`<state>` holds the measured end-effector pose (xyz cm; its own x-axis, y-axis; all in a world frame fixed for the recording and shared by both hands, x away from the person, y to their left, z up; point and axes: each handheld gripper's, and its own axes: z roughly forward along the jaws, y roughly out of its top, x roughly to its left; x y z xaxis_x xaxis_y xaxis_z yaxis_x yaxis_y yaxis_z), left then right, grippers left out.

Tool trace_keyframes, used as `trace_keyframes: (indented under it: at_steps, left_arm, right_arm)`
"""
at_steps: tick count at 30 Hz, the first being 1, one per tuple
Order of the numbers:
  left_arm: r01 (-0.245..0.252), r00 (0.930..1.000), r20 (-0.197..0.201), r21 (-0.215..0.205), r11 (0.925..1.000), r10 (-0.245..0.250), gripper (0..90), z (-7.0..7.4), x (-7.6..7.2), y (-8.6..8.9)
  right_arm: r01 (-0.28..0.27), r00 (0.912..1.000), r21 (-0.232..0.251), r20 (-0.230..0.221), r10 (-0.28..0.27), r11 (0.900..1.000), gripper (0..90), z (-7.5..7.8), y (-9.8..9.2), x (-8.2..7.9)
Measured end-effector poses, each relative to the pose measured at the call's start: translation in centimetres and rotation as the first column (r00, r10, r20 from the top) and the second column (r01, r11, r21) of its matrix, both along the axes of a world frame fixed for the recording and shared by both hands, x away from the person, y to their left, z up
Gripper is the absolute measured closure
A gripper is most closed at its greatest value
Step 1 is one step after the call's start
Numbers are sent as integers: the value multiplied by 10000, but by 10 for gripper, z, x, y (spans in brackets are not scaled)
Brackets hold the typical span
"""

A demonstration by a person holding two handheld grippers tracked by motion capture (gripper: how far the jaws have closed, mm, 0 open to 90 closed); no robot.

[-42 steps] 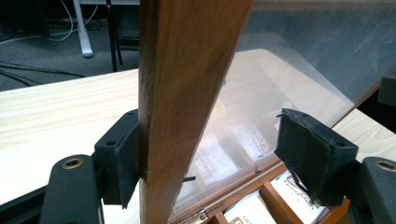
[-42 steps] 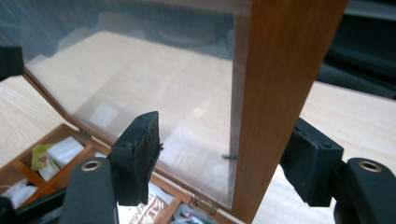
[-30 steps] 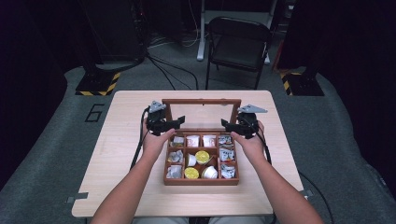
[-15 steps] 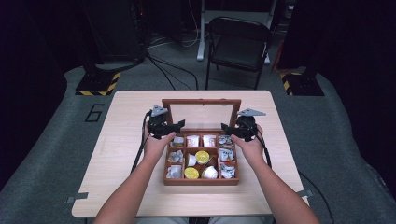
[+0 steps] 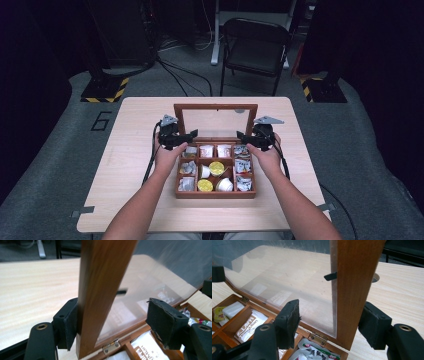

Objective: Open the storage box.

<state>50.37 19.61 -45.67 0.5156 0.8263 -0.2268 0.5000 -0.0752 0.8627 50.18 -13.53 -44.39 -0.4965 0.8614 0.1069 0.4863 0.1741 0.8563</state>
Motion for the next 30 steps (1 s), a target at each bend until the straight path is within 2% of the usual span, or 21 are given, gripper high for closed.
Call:
trace_keyframes:
  at_steps: [12,25,30]
  left_arm:
    - [-106,9997,-212,-12,9999,106,299,-11,1,0]
    - [-203,9993,-328,-95,9997,200,319,-13,4,1]
    - [-241,9990,-380,-12,9997,241,334,-13,5,0]
  right_arm:
    - [61,10000,-54,-72,-61,10000,368,-4,1,2]
    - [244,9990,121,-386,-240,9996,381,-10,1,6]
    - [360,9987,77,-355,-357,9993,392,-11,3,7]
